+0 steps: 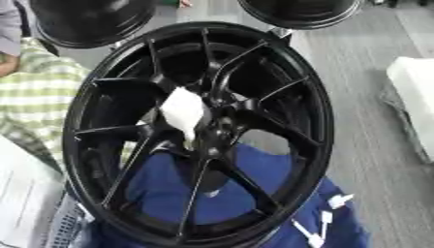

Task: Pull the pin out of the wheel hub.

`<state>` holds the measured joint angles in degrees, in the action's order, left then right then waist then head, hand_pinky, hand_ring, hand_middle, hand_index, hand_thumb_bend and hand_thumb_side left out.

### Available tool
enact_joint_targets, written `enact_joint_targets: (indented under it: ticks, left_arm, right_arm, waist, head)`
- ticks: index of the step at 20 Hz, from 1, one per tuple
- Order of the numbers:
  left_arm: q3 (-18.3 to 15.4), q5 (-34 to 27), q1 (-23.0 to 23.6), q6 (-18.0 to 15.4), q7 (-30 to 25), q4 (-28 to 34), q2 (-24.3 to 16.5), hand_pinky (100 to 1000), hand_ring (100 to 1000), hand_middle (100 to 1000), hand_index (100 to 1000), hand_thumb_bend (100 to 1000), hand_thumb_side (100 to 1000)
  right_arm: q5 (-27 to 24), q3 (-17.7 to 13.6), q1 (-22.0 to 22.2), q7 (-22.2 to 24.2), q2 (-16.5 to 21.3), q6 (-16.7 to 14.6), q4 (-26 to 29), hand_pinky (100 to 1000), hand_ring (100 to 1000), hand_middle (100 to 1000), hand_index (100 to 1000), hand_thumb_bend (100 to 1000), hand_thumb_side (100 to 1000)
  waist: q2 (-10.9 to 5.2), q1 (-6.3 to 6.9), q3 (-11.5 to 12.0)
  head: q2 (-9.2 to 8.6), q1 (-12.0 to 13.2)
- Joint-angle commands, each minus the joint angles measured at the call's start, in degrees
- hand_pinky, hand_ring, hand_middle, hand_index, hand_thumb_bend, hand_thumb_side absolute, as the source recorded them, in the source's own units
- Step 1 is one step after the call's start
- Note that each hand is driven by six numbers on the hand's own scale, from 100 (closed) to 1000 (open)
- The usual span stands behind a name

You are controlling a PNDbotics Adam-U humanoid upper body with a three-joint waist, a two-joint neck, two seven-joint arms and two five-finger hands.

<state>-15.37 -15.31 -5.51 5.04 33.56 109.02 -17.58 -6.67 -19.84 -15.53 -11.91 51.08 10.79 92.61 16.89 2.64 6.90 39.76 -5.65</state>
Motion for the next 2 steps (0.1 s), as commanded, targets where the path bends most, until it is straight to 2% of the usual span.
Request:
enact_joint_targets:
  ticks: [1,2]
  left_arm:
    - [-0.08,0.16,-0.62,-0.04,-0.34,0.77,-1.51,713,574,585,730,462,565]
    - [0.08,0.14,-0.86,-0.01,-0.45,0.76,-1.5,713,574,585,730,463,565]
  right_arm:
    - [-4.28,1.19,-2.75,1.63,-0.07,-2.62,3.34,862,800,721,810,100,511]
    - [-5.4,1.7,-3.73,2.25,-0.92,-3.39,4.01,861,797,720,810,100,520]
  waist:
    - [-1.17,-0.38,0.32]
    - [-1.12,-0.42,0.57]
  head:
    - [0.31,0.14]
    - [0.24,0.18]
